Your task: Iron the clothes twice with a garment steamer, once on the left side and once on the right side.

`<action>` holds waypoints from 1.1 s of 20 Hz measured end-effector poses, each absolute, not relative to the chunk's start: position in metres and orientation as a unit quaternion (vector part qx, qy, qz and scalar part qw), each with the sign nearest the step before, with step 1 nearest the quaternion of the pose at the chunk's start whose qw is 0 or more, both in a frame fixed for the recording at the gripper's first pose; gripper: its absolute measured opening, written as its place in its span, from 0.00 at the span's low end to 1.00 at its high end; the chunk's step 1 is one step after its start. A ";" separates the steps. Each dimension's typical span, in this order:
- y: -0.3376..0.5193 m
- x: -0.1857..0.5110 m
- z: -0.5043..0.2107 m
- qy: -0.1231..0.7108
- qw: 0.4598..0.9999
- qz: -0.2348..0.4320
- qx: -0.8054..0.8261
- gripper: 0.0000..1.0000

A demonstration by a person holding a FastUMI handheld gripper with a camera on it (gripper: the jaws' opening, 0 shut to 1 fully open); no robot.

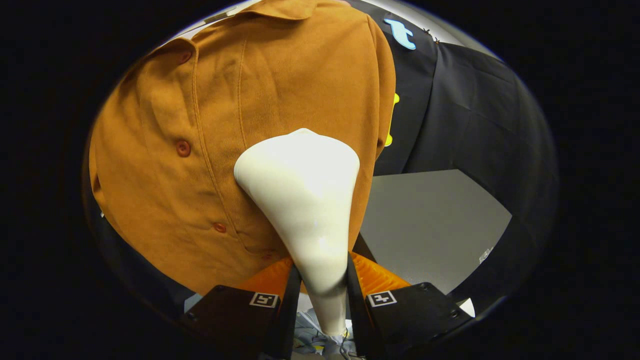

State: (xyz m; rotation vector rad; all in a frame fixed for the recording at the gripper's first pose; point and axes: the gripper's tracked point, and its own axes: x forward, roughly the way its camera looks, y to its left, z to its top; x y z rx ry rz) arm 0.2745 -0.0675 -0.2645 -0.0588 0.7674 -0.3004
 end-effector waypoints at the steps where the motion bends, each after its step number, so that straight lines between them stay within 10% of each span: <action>1: -0.067 0.272 -0.270 0.381 0.913 -0.145 -0.030 0.50; 15: -0.072 0.234 -0.342 0.483 0.863 -0.145 -0.027 0.50; 22: -0.071 0.249 -0.297 0.399 0.902 -0.167 -0.018 0.50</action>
